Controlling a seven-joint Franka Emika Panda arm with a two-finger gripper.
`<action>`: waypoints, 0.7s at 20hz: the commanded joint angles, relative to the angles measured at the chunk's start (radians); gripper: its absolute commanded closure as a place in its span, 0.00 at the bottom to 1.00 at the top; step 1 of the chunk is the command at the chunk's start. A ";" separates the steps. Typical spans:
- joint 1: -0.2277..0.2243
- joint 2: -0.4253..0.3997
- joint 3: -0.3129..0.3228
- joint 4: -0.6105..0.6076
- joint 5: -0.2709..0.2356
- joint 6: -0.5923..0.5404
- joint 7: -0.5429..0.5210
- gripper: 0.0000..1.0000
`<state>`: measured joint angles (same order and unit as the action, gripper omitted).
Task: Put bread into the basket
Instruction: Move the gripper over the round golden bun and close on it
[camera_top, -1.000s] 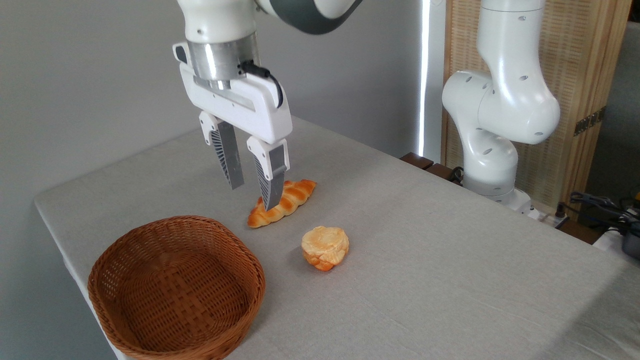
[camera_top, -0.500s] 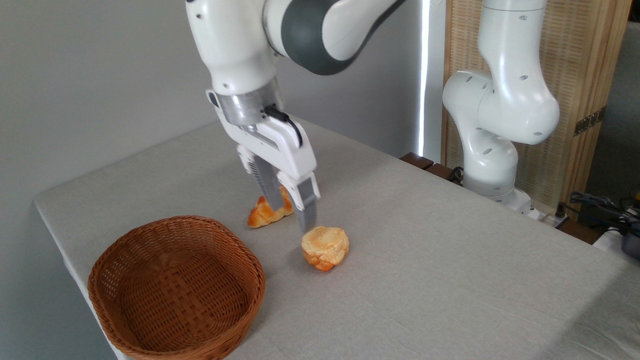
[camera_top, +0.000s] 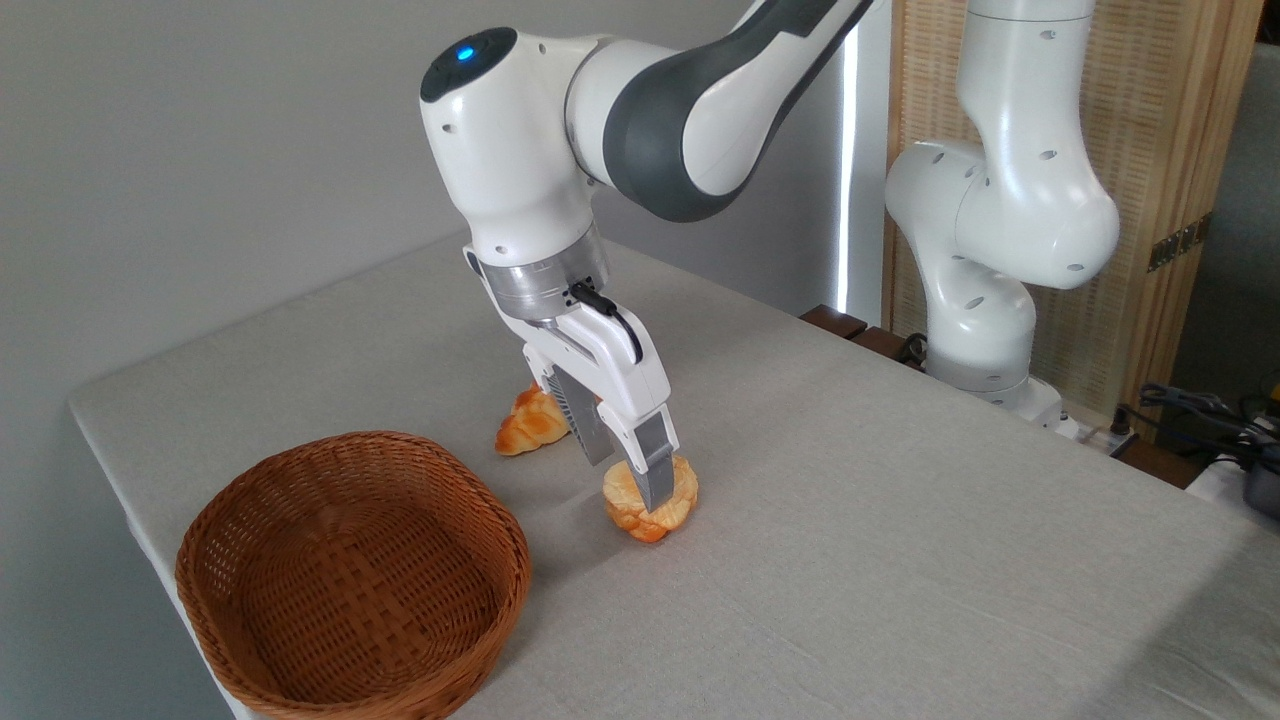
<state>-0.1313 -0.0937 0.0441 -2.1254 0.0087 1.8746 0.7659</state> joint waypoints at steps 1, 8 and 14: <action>-0.004 -0.017 0.003 -0.025 0.013 0.018 0.018 0.00; -0.004 -0.014 0.003 -0.036 0.014 0.015 0.029 0.00; -0.005 -0.014 0.003 -0.061 0.016 0.017 0.070 0.00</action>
<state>-0.1328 -0.0935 0.0441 -2.1593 0.0110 1.8749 0.8013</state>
